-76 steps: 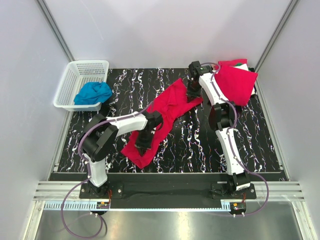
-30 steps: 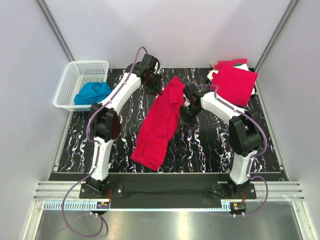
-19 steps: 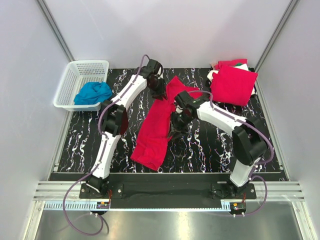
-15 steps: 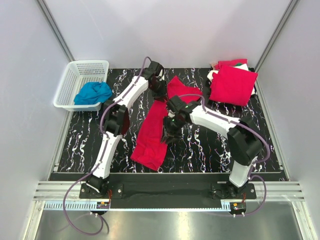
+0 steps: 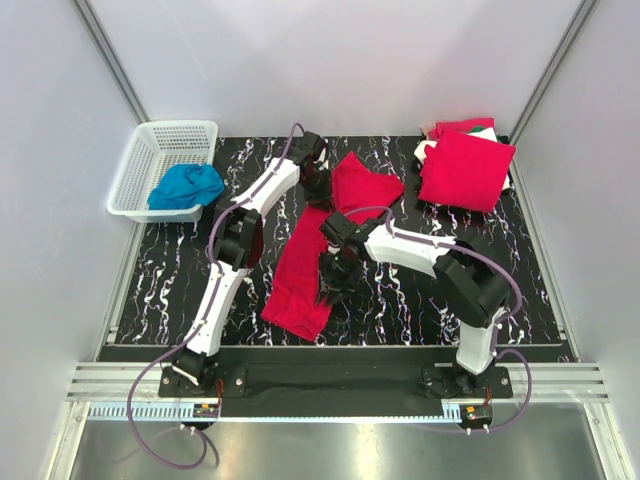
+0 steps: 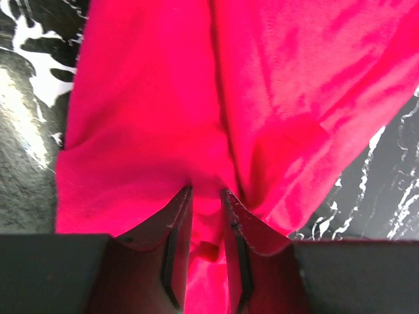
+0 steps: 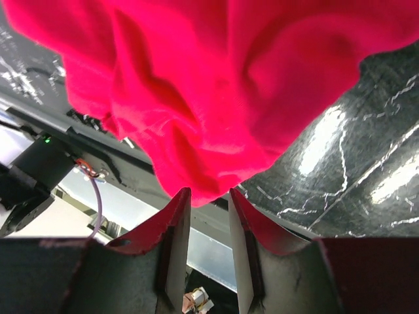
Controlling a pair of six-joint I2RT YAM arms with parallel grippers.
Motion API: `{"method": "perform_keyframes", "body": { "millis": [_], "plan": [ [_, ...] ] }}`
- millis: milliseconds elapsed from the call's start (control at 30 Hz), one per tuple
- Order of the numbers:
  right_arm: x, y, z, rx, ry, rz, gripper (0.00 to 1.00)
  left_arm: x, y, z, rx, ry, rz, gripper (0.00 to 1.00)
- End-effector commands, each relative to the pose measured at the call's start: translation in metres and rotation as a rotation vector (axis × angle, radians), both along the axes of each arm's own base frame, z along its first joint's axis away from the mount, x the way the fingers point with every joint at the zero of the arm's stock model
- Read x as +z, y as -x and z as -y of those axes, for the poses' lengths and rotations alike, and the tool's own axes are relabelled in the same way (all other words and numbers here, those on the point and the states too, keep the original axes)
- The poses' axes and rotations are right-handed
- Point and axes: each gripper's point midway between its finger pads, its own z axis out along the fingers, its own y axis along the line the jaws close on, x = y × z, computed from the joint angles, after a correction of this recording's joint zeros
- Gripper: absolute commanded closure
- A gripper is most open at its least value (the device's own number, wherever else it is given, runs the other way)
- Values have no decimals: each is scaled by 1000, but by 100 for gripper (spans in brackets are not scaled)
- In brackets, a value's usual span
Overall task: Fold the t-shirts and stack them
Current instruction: Fold the tshirt
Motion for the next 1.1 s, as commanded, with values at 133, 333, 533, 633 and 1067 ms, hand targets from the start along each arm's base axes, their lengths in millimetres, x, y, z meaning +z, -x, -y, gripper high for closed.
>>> {"method": "perform_keyframes", "body": {
  "millis": [133, 333, 533, 633, 1067],
  "plan": [
    [-25, -6, -7, -11, 50, 7, 64, -7, -17, -17, 23, -93, 71, 75],
    [-50, 0, -19, 10, 101, -18, 94, -28, -7, -35, 4, -188, 47, 98],
    [-53, 1, -10, 4, 169, 3, 100, -38, 2, -47, 1, -243, 25, 100],
    [-52, 3, 6, 11, 239, 16, 100, -41, 2, -53, 3, -270, 26, 100],
    [-53, 37, 50, -27, 379, -86, 100, -54, -8, -71, 47, -315, 23, 100]
  ]
}}
